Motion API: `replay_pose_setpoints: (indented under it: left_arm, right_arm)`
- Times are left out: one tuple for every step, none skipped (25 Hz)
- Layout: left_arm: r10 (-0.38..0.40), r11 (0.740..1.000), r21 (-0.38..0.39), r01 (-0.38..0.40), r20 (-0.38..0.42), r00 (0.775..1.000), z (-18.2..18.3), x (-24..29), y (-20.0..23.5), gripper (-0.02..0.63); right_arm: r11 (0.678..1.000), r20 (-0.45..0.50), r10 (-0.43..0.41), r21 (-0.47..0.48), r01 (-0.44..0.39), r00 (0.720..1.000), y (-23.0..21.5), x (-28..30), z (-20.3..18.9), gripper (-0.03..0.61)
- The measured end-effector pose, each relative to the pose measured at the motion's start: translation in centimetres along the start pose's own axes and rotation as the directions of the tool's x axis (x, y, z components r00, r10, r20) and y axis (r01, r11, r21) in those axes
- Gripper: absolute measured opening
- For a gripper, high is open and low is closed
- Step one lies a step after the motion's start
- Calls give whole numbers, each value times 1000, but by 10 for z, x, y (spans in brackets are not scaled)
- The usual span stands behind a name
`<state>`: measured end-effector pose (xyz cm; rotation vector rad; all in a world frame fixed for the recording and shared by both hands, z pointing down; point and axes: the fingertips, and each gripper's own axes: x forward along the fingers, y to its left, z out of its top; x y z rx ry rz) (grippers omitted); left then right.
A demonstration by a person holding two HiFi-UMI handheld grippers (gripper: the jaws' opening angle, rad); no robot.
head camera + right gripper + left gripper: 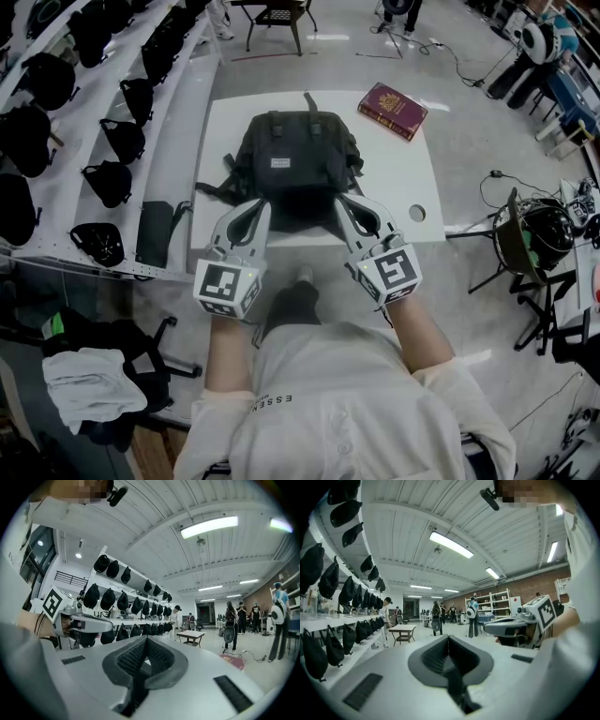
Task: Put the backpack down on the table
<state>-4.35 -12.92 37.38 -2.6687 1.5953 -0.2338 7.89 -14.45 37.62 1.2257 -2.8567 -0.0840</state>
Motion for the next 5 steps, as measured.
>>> replay_pose_setpoints:
  left_arm:
    - [-1,1000,-1,1,-3,1000,-1,0,1,3]
    - [0,1000,-2,0,-6,1000,-2,0,1,3]
    - [1,1000,-5,-1,-8,1000,-3,0,2,3]
    - [1,1000,-7,-1,-9,1000,-3,0,3,3]
    - [2,1000,-10,-2,-10,1000,-4,0,4,3]
  right_arm:
    - [1000,-1,-2,0,2,1000,0,1,0,14]
    - [1000,0,-4,-2,4,1000,0,1,-1,14]
    - [1000,1,-6,-5,7,1000,0,1,-1,14]
    - [1000,3,-10,-9,10,1000,0,1,-1,14]
    - [1000,5,-13,-13,13,1000,0,1,-1,14]
